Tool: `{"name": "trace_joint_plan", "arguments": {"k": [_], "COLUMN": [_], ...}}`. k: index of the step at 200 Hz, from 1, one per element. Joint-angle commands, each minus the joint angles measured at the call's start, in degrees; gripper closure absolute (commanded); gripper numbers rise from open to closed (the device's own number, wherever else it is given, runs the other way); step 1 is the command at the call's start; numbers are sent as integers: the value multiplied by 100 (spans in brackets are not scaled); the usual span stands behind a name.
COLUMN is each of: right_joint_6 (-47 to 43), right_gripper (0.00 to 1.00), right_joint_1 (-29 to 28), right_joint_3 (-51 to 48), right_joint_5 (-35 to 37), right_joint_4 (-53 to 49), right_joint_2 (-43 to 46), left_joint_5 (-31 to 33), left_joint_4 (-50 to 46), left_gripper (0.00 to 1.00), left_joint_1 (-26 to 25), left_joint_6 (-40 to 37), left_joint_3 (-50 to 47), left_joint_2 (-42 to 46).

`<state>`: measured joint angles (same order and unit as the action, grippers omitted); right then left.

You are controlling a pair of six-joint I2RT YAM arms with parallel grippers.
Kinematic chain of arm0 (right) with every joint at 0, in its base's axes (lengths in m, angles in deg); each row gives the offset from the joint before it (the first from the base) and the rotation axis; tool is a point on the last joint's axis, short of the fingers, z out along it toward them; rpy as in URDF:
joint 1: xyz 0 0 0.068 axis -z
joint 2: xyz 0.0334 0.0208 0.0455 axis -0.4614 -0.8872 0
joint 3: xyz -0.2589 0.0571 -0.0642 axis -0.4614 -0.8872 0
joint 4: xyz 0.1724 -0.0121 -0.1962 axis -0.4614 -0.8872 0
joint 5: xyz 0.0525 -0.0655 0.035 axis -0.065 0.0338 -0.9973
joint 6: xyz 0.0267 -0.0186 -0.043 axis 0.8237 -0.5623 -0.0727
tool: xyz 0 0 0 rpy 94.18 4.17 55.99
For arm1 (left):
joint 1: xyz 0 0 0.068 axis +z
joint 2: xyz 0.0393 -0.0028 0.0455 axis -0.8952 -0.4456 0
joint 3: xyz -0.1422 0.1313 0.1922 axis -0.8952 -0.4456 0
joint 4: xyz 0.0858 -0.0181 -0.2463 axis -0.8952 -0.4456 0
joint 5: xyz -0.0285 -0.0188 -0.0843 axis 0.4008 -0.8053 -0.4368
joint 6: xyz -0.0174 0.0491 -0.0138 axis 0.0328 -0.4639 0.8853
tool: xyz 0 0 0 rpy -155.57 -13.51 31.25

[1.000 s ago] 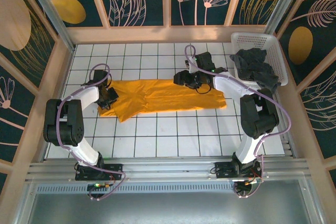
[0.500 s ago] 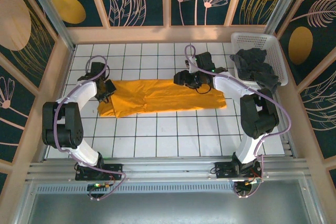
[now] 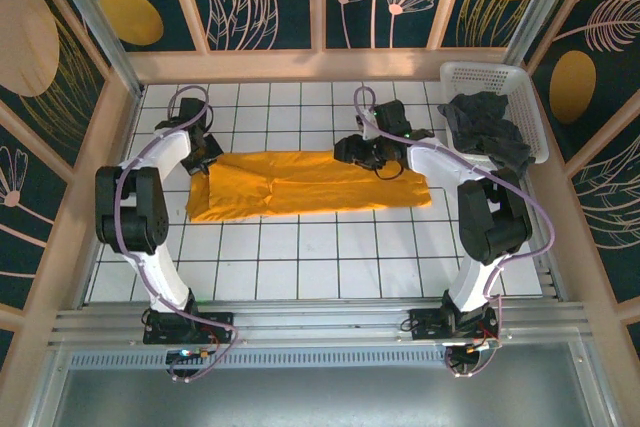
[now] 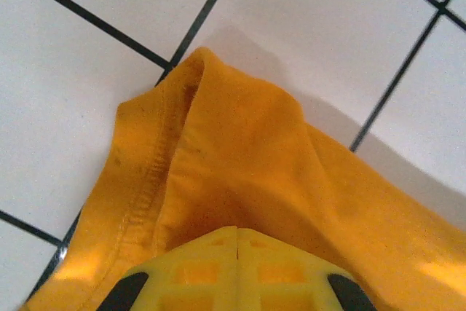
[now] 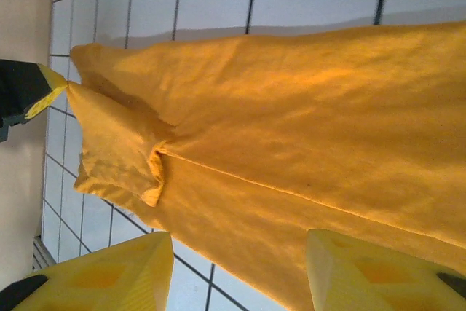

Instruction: Fold and stack the t-shirts

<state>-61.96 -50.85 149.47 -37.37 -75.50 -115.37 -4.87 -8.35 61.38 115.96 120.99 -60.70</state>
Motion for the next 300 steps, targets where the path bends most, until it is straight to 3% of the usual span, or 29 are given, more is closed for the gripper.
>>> {"name": "trace_joint_plan", "arguments": {"k": [1, 18, 25, 41, 53, 71, 116, 146, 169, 197, 230, 271, 300], "right_joint_6": [97, 139, 132, 130, 102, -34, -477, -611, -520, -156, 616, 1297, 1291], "right_gripper": [50, 53, 55, 61, 67, 73, 79, 80, 80, 79, 76, 73, 71], "right_joint_1": [179, 324, 389, 557, 728, 929, 1122, 1134, 1166, 1188, 1154, 586, -186], "right_joint_3": [-255, -399, -413, -382, -308, -54, 992, 1499, 1650, 1098, -242, -1954, -2383], "right_joint_5": [248, 448, 620, 1110, 1384, 1819, 2668, 3094, 3238, 3519, 3465, 2816, 1759], "right_joint_4": [130, 119, 45, -227, -394, -690, -1307, -1715, -2156, -2412, -2587, -2593, -2440], "right_joint_2": [328, 378, 371, 332, 237, -13, -1104, -1745, -2082, -1859, -1053, 133, 258], "left_joint_5": [504, 722, 784, 993, 1022, 651, -1193, -1808, -1660, -1425, -1243, -1879, -2561], "left_joint_4": [-210, -255, -287, -388, -393, -335, 311, 1265, 1679, 1668, 1539, 2067, 2427], "left_gripper": [100, 98, 88, 56, 48, 50, 67, 69, 70, 71, 70, 68, 67], "left_joint_1": [22, 20, 17, 13, 9, -75, -710, -844, -833, -707, -532, -756, -1135], "left_joint_6": [-175, -158, -122, 74, 279, 695, 2442, 3276, 3369, 3192, 2648, 2712, 3309], "left_joint_3": [203, 312, 345, 318, 149, -318, -2027, -2760, -2697, -2109, -401, 2152, 4153], "left_joint_2": [-288, -478, -505, -367, -66, 530, 1767, 1662, 1211, 423, -846, -2680, -4094]}}
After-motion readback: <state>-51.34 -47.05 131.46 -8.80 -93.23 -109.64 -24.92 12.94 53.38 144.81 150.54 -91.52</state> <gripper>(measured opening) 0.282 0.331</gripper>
